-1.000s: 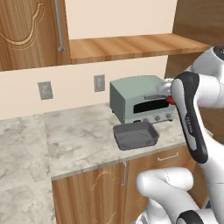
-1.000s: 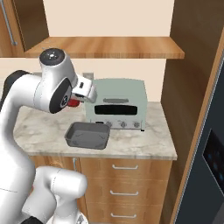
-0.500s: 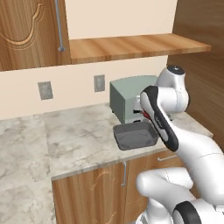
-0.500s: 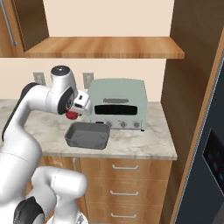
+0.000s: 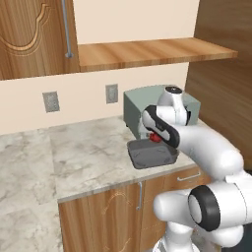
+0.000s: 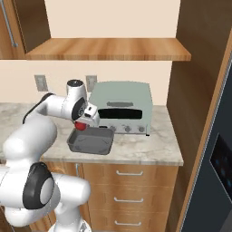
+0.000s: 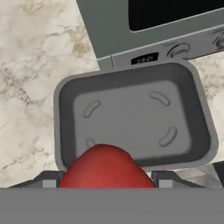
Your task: Take the bell pepper and garlic out of the freezer and place them in the tupperware container on the counter. Then put the tupperware containing the vegetables back in the freezer.
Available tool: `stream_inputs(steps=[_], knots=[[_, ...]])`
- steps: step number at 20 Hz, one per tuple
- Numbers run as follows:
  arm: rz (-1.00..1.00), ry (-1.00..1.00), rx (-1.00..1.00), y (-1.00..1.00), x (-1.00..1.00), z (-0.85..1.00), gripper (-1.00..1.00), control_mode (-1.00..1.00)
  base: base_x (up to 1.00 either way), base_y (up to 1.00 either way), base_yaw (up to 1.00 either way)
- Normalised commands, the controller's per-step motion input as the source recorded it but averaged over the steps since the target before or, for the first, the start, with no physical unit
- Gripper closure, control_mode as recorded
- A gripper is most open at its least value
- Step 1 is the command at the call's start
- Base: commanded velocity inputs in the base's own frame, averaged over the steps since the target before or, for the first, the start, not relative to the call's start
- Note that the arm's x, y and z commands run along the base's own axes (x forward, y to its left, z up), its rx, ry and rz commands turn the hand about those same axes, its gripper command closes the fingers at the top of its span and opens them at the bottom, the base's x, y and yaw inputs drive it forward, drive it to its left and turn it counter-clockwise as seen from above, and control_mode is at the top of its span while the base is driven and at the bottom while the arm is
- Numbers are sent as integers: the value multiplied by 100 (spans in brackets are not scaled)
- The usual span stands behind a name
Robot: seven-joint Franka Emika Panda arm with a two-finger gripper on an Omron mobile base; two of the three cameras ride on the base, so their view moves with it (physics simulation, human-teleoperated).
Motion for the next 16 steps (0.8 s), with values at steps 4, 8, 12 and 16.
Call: stream_inputs(steps=[4,8,12,16], knots=[[0,0,0,0,44,-71,100,-100,0,0,0],[0,-1,0,2,22,-66,100,-100,0,0,0],[0,-5,0,4,3,-56,100,-100,0,0,0],[0,-3,0,5,17,-41,100,-100,0,0,0]])
